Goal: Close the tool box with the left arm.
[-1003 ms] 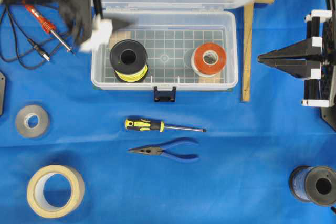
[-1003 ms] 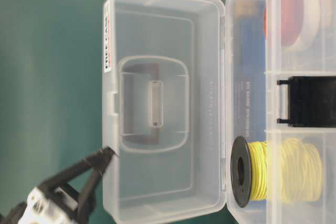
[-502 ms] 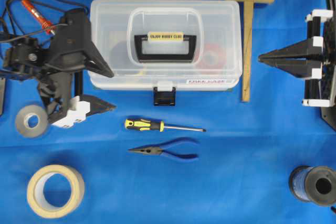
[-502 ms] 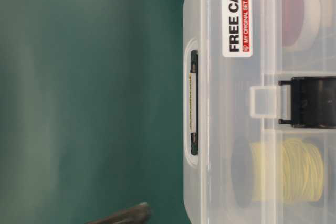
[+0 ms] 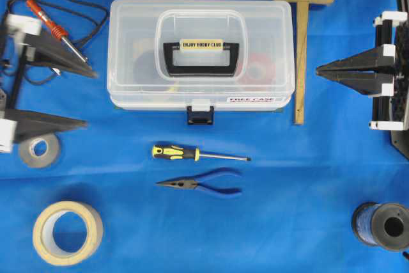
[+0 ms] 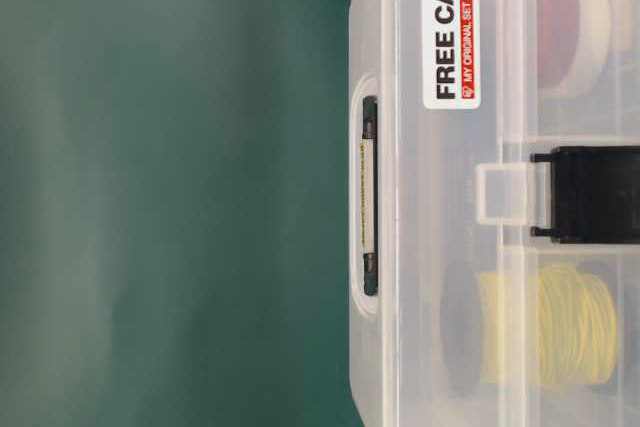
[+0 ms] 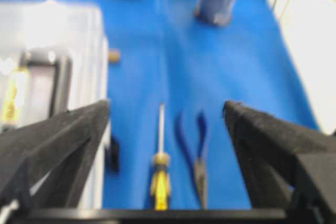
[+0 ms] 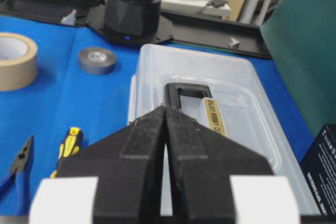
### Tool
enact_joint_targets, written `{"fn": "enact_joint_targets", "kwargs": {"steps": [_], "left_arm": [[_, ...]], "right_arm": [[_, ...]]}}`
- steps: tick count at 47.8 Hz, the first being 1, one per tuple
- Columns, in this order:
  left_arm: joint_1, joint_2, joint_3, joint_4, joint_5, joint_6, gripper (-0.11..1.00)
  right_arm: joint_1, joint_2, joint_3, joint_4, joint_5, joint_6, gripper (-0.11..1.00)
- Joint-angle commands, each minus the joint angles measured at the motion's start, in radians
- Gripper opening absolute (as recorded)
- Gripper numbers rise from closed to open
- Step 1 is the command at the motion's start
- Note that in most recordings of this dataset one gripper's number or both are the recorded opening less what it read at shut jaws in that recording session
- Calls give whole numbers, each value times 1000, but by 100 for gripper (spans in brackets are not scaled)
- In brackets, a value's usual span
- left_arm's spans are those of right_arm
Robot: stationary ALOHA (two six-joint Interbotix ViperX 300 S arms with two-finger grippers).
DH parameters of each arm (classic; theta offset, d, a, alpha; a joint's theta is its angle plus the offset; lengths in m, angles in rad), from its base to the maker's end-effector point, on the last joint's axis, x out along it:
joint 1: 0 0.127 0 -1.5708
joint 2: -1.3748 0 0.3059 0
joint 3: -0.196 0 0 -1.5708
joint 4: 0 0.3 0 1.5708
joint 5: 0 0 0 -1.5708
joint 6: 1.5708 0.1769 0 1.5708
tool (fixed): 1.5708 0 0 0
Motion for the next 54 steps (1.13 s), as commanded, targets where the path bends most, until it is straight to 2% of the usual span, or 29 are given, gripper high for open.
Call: {"fn": "enact_joint_targets", "kwargs": {"steps": [1, 17, 27, 36, 54], "left_arm": [[-2, -81, 57, 3, -61, 2, 90], [0, -337, 411, 0, -259, 2, 90], [0, -420, 575, -3, -350, 0, 90], [8, -417, 635, -5, -393, -2, 90], [9, -413, 638, -5, -396, -2, 90]], "right_arm": [[0, -3, -17, -2, -11, 0, 0], [0, -3, -17, -2, -11, 0, 0], [0, -5, -17, -2, -11, 0, 0], [0, -6, -17, -2, -11, 0, 0], [0, -17, -18, -2, -5, 0, 0]]}}
